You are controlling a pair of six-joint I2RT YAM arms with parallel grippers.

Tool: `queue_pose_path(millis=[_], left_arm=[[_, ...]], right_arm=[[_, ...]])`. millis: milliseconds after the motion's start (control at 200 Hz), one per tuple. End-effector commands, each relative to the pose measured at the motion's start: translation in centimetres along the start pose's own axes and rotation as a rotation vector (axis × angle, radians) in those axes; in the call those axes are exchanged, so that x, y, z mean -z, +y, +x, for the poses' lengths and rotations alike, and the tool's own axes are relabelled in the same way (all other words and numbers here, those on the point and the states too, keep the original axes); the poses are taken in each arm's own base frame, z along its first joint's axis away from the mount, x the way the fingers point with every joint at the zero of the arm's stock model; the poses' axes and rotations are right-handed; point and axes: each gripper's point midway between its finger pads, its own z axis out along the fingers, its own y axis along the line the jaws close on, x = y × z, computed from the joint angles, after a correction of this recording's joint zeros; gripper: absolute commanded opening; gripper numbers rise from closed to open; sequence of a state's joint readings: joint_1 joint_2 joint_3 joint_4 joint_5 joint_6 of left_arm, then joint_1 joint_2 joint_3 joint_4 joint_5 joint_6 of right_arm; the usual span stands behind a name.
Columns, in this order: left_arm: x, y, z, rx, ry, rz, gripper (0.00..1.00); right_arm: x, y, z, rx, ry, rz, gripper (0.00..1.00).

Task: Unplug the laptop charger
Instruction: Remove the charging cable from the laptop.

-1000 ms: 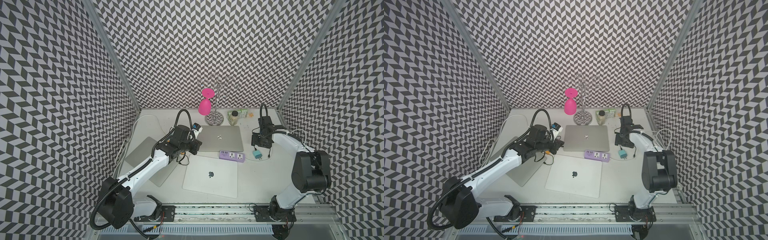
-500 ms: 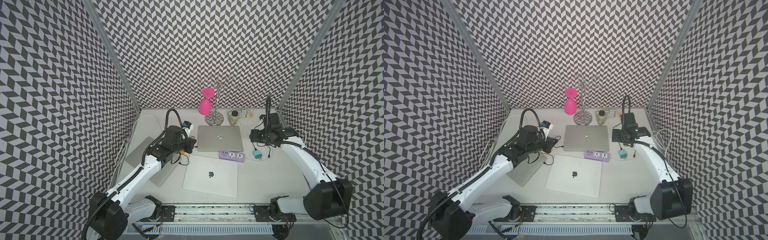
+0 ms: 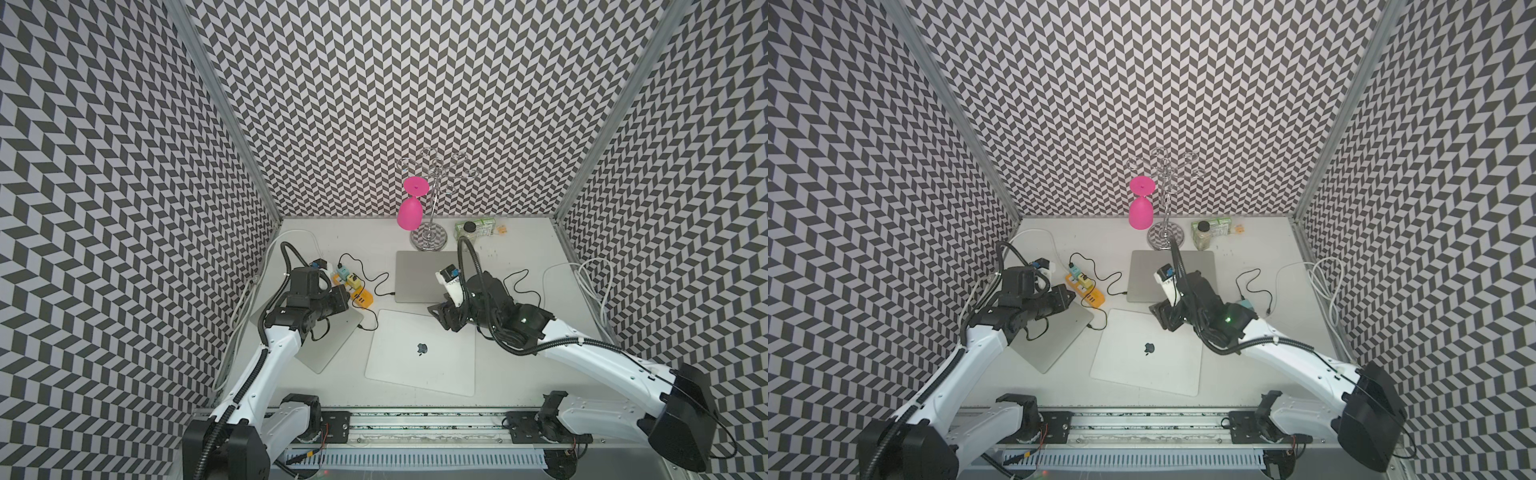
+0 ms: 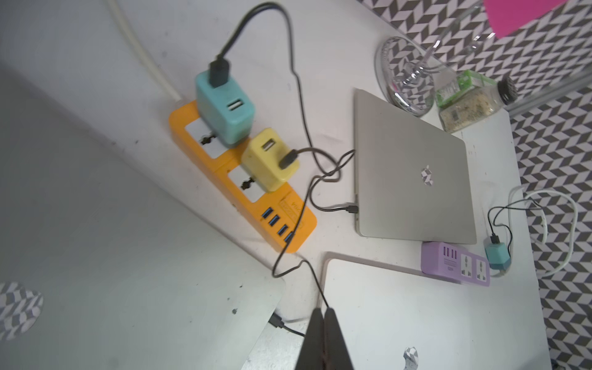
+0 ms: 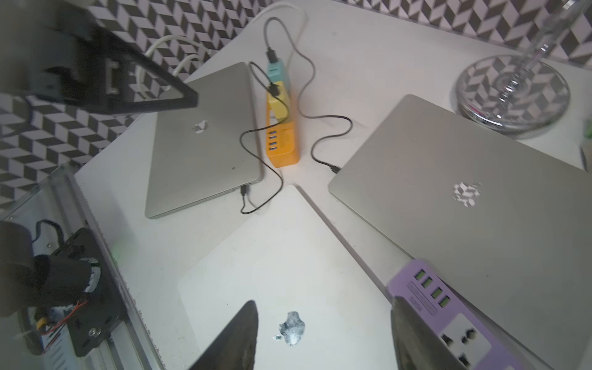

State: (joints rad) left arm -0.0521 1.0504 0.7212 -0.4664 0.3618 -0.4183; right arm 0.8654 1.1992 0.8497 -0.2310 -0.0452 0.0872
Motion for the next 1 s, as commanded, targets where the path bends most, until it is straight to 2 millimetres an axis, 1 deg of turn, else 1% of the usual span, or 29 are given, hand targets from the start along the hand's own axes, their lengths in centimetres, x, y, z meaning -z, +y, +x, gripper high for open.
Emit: queue_pose_path(millis=[0,80,130,260,426,476,586,676,886,991], left_arm=[[-0.4,1.8,1.1,0.122,0.048,0.031,0.0],[-1.0,3.1,1.2,0.178,0.049,0.037,0.0],[-1.4,3.8,1.2,0.202,0.05,0.036,0.0],[-2.2,4.5,1.2,0.246,0.053,0.053,0.0],[-2.8,5.2,1.9,0.257,0.079,0.045,0.0],[-2.9,5.4,2.0,0.259,0.083,0.046,0.0],[-3.2,5.9,2.5,0.268,0.098,0.054,0.0],[-3.5,6.1,2.8,0.278,0.117,0.064,0.0],[-4.0,6.8,3.2,0.287,0.164,0.059,0.0],[-4.0,7.0,3.2,0.261,0.189,0.041,0.0]], right_arm=[[-0.6,3.2,-3.2,0.148,-0.197,-0.067,0.64],[-1.8,5.1,-2.4,0.188,-0.2,-0.111,0.64],[-3.0,6.0,-1.8,0.214,-0.178,-0.13,0.64],[-6.2,8.0,-0.1,0.265,-0.1,-0.174,0.63],[-9.5,9.9,0.7,0.261,-0.055,-0.224,0.58],[-10.6,10.2,0.9,0.253,-0.036,-0.223,0.57],[-12.9,11.0,1.1,0.238,0.016,-0.228,0.48],[-14.5,11.3,1.1,0.222,0.049,-0.217,0.46],[-17.4,11.9,1.5,0.151,0.104,-0.216,0.4],[-18.5,12.3,2.3,0.135,0.14,-0.229,0.38]])
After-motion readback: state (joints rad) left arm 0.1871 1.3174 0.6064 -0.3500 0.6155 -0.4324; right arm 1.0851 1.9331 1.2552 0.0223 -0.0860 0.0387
